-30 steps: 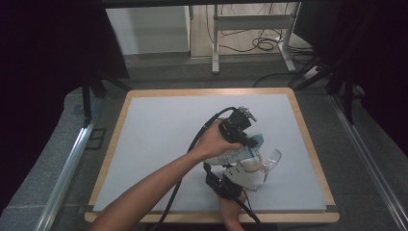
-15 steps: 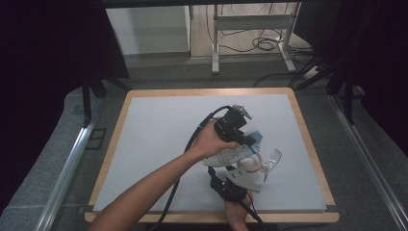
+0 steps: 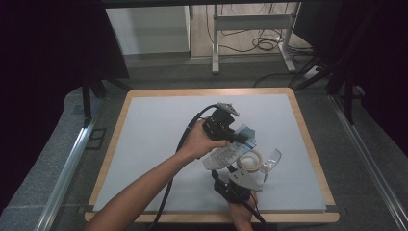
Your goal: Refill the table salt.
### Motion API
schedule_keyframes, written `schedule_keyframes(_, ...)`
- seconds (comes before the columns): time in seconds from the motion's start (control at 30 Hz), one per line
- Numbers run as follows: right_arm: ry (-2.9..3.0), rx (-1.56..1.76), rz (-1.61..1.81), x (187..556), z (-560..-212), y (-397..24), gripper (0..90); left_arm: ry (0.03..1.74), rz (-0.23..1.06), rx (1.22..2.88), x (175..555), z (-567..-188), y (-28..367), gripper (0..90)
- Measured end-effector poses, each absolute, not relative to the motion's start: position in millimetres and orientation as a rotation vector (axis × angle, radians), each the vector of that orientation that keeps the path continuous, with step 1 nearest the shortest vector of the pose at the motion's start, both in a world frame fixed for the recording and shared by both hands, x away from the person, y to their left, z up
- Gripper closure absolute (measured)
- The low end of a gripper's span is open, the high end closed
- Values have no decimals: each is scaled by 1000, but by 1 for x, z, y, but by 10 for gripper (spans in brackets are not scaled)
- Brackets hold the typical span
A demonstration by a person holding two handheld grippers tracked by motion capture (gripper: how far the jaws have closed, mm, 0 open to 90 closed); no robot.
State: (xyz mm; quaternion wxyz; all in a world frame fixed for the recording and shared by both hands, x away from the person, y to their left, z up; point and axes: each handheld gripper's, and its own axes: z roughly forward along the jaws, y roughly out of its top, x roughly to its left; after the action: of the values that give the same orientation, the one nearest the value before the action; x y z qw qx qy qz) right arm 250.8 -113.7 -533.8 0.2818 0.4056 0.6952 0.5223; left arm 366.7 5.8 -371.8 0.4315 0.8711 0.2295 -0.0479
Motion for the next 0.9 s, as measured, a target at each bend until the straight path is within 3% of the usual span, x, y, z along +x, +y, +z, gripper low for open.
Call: schedule_keyframes(0.9,1943,1041,1392,242,-531,-116,376,633,-76,2021,366,-376,61,899)
